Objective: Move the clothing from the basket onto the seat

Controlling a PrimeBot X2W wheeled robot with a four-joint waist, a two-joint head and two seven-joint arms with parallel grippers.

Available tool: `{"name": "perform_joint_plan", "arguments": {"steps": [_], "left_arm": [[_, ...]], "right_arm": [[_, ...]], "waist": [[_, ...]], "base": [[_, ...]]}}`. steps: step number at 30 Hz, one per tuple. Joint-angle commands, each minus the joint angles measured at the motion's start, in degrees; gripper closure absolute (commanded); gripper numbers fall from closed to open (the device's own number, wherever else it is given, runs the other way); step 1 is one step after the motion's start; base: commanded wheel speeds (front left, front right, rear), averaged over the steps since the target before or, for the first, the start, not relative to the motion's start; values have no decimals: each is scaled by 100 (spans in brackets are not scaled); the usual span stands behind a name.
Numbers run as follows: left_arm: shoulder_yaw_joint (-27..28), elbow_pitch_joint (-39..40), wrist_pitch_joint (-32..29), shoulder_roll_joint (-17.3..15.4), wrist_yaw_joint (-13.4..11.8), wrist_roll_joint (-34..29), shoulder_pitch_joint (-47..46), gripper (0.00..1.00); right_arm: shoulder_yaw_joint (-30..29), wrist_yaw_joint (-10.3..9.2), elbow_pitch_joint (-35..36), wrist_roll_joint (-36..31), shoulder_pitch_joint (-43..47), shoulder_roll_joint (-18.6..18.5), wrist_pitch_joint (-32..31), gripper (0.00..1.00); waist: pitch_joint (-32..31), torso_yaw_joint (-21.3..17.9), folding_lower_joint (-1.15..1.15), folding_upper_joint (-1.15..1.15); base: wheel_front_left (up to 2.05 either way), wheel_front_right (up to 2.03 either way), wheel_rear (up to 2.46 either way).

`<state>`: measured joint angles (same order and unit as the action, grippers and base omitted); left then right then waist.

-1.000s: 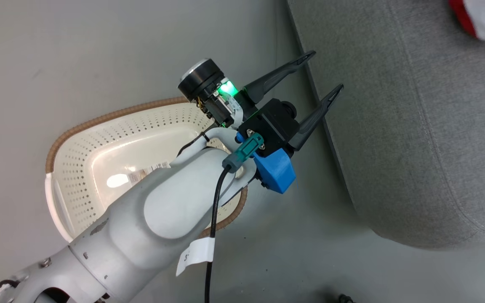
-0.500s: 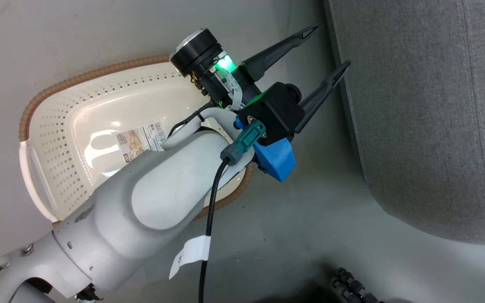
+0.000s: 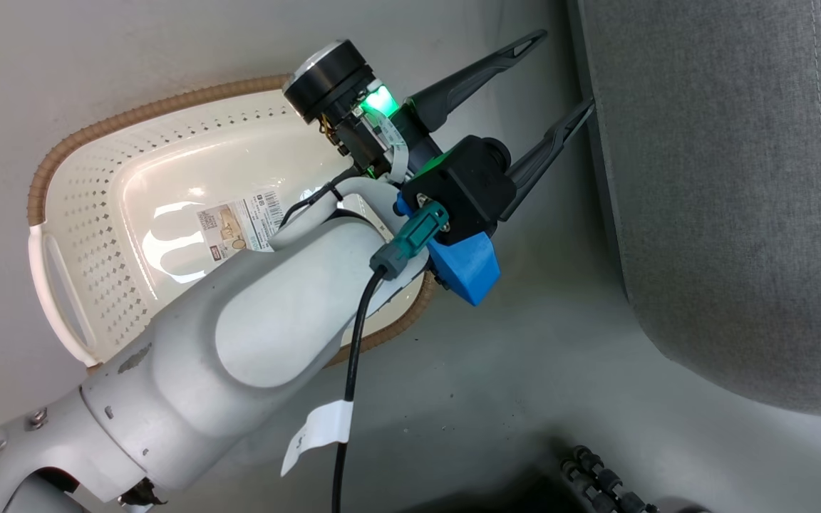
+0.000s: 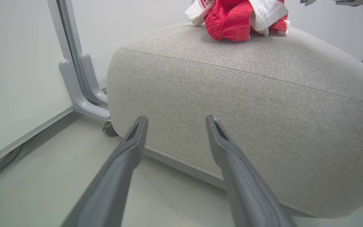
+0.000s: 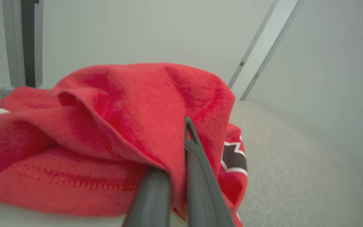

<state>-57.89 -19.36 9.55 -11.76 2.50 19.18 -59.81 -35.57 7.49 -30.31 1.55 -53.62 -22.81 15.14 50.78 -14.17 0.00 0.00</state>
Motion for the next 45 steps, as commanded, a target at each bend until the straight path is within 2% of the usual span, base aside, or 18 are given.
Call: {"name": "perform_joint_plan", "arguments": {"steps": [1, 3, 4, 5, 6, 9, 19, 24, 30, 37, 40, 45], "left_arm": [[16, 28, -8, -32, -23, 17, -100, 0], [23, 30, 10, -41, -32, 32, -102, 0], [27, 26, 22, -46, -44, 38, -104, 0], [29, 21, 39, -51, -53, 37, -103, 0], [33, 14, 60, -53, -57, 41, -92, 0], [46, -34, 139, -21, -81, 85, -16, 0], [209, -301, 485, 115, -213, 313, 362, 0], [510, -350, 563, 104, -334, 467, 748, 0], [1301, 129, 567, 32, -488, 370, 1389, 0], [2411, 555, 568, 123, -542, 77, 2259, 0], [2881, 653, 564, 221, -541, -85, 2628, 0], [3528, 704, 565, 391, -396, -335, 3170, 0]], "right_arm": [[-12, 1, -99, -22, 101, 52, 1, 100], [-50, 1, -148, -9, 116, 67, 1, 100], [-71, 1, -120, -11, 129, 78, 1, 66], [-86, 1, -100, 4, 154, 80, 1, 4], [-82, 1, -79, 23, 202, 82, 1, 0], [-47, 1, 103, 89, 415, 70, 1, 0], [219, 1, 1072, 291, 1763, 445, 1, 0], [634, 1, 1576, 233, 2200, 673, 0, 0], [1329, 1, 1987, 287, 2512, 797, 0, 0], [2052, 1, 2190, 335, 2874, 942, 0, 0], [2340, 1, 2217, 358, 2996, 1013, 0, 0], [2771, 1, 2140, 363, 3180, 1100, 0, 0]], "waist": [[3, 15, 0, 0], [-10, 24, 0, 0], [-25, 26, 0, 0], [-51, 27, 0, 0], [-82, 28, 0, 0], [-240, 36, 0, 0], [-1154, 99, 0, 0], [-1769, 199, 0, 0], [-2414, 480, 0, 0], [-3103, 954, 0, 0], [-3360, 1130, 0, 0], [-3778, 1403, 0, 0]], "base": [[0, 0, 0], [0, 0, 0], [0, 0, 0], [0, 0, 0], [0, 0, 0], [0, 0, 0], [0, 0, 0], [0, 0, 0], [0, 0, 0], [0, 0, 0], [0, 0, 0], [0, 0, 0]]}}
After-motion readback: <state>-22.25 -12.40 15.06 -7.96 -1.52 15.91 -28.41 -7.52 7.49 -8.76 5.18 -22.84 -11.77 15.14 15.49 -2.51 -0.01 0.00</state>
